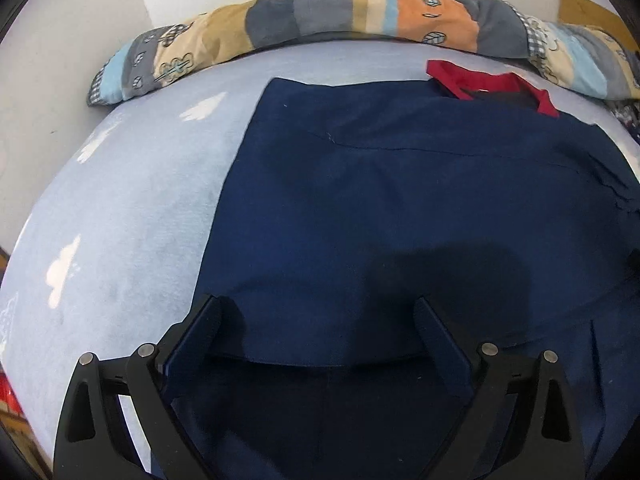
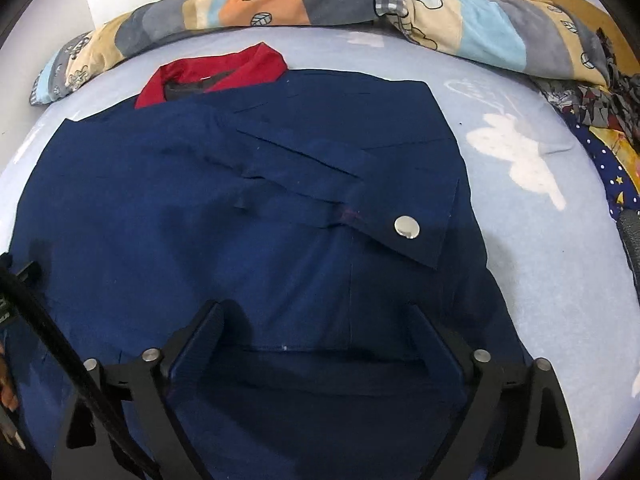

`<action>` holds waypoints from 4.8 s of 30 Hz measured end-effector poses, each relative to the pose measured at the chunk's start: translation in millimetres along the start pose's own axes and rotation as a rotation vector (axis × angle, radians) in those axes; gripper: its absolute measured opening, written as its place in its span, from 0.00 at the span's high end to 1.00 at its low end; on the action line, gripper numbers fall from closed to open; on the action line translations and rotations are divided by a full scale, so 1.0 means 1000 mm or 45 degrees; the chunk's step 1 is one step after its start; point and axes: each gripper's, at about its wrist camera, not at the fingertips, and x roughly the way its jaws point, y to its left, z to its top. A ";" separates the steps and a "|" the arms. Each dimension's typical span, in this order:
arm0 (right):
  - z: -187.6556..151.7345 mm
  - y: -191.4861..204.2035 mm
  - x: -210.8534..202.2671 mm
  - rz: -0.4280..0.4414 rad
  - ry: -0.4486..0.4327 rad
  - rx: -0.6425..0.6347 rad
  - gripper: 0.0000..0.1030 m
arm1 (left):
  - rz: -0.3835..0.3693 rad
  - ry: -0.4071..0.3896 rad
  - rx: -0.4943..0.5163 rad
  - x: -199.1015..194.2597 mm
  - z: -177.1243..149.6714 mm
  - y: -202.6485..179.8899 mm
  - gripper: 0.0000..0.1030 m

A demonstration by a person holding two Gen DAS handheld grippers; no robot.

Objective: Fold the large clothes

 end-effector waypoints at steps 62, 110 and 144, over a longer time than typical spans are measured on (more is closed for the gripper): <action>-0.265 -0.104 -0.110 0.251 0.334 0.741 0.06 | -0.390 0.404 -0.457 -0.111 -0.183 0.139 0.03; -0.240 -0.119 -0.202 0.723 -0.115 0.695 0.78 | -0.643 0.186 -0.399 -0.171 -0.158 0.133 0.95; -0.272 -0.078 -0.145 0.308 0.305 0.557 0.88 | -0.701 0.072 -0.321 -0.163 -0.154 0.108 0.95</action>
